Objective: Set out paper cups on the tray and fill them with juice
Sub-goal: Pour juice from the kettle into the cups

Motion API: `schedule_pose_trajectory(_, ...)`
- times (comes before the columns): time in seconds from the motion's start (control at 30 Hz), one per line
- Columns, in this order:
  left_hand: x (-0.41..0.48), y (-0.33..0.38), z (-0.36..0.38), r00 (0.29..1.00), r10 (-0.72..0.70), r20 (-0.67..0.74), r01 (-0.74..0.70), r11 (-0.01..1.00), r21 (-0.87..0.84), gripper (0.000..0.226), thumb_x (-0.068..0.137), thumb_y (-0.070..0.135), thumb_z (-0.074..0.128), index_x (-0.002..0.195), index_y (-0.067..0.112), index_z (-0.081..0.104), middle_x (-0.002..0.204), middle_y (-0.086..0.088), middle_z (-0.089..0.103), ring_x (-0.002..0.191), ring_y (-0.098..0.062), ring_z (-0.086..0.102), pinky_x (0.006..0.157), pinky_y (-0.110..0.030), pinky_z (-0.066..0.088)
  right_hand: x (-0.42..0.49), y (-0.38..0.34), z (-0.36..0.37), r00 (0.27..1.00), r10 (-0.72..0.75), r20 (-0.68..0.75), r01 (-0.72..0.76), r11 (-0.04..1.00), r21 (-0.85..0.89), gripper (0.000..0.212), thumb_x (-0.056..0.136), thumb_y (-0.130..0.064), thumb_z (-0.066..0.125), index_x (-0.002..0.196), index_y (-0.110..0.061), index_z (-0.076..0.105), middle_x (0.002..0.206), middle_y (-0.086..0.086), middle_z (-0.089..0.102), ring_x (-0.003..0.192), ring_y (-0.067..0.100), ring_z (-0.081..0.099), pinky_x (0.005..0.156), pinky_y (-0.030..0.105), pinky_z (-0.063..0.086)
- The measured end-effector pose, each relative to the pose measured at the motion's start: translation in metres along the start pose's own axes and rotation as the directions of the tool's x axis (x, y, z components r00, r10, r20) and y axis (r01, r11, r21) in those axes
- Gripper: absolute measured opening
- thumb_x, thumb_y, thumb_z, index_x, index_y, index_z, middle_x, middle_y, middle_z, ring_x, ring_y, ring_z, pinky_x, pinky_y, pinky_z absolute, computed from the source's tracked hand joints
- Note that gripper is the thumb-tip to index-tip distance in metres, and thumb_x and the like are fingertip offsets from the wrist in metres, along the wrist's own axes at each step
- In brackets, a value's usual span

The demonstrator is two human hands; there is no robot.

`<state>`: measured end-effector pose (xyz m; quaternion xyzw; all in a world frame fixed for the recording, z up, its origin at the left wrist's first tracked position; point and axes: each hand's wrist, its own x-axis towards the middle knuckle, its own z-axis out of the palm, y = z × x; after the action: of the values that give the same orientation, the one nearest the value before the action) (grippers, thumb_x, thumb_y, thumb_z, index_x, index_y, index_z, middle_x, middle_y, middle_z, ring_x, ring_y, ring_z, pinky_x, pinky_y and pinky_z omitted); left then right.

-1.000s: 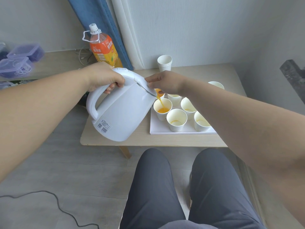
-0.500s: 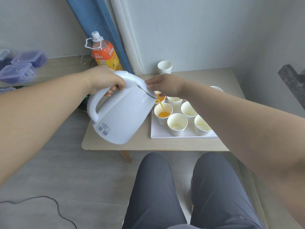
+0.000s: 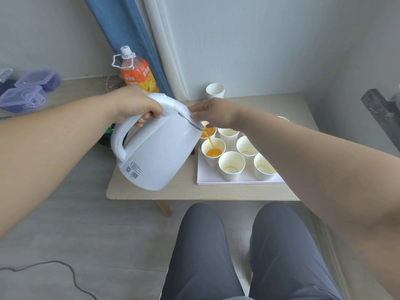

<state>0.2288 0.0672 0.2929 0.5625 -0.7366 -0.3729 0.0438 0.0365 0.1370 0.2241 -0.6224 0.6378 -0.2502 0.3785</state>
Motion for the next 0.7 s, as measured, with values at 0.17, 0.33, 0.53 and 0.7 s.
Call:
schedule_pose_trajectory(0.17,-0.001,0.0027,-0.0004,1.0,0.002,-0.011,-0.002,1.0,0.009,0.02,0.073,-0.002,0.059,0.066,0.011,0.045,0.045,-0.005,0.039,0.042,-0.016,0.034,0.045,-0.023,0.035,-0.002,-0.0018,-0.0001,1.0,0.0,-0.005,0.0,1.0,-0.006,0.031,0.096,-0.03,0.05,0.121,-0.022,0.065,0.127,0.002,0.06,0.104,0.024,0.058,0.091,0.031,0.048)
schedule_pose_trajectory(0.33,-0.0021,0.0037,0.0019,1.0,0.001,-0.031,0.0,1.0,0.023,0.023,0.072,-0.002,0.06,0.062,0.011,0.044,0.046,-0.006,0.04,0.041,-0.016,0.035,0.046,-0.023,0.035,-0.0003,-0.0005,0.0029,1.0,0.017,-0.003,-0.017,1.0,0.016,0.03,0.094,-0.03,0.052,0.12,-0.023,0.065,0.123,0.005,0.063,0.103,0.019,0.06,0.1,0.039,0.047)
schedule_pose_trajectory(0.53,-0.0039,0.0069,0.0038,1.0,-0.005,-0.027,0.007,0.999,0.048,0.023,0.072,-0.002,0.06,0.062,0.012,0.044,0.049,-0.007,0.039,0.044,-0.017,0.035,0.049,-0.024,0.036,-0.0015,0.0024,0.0049,1.0,0.002,-0.019,0.0,0.996,0.091,0.03,0.091,-0.027,0.053,0.112,-0.01,0.067,0.121,0.02,0.06,0.115,0.035,0.054,0.101,0.049,0.045)
schedule_pose_trajectory(0.7,-0.0047,0.0081,0.0036,1.0,-0.009,-0.028,0.011,0.998,0.058,0.023,0.072,-0.001,0.06,0.061,0.011,0.045,0.049,-0.007,0.04,0.044,-0.017,0.035,0.05,-0.024,0.037,-0.0027,0.0027,0.0065,1.0,0.007,-0.015,-0.006,0.996,0.092,0.023,0.088,-0.032,0.056,0.105,-0.026,0.07,0.11,0.01,0.067,0.098,0.022,0.062,0.1,0.04,0.048)
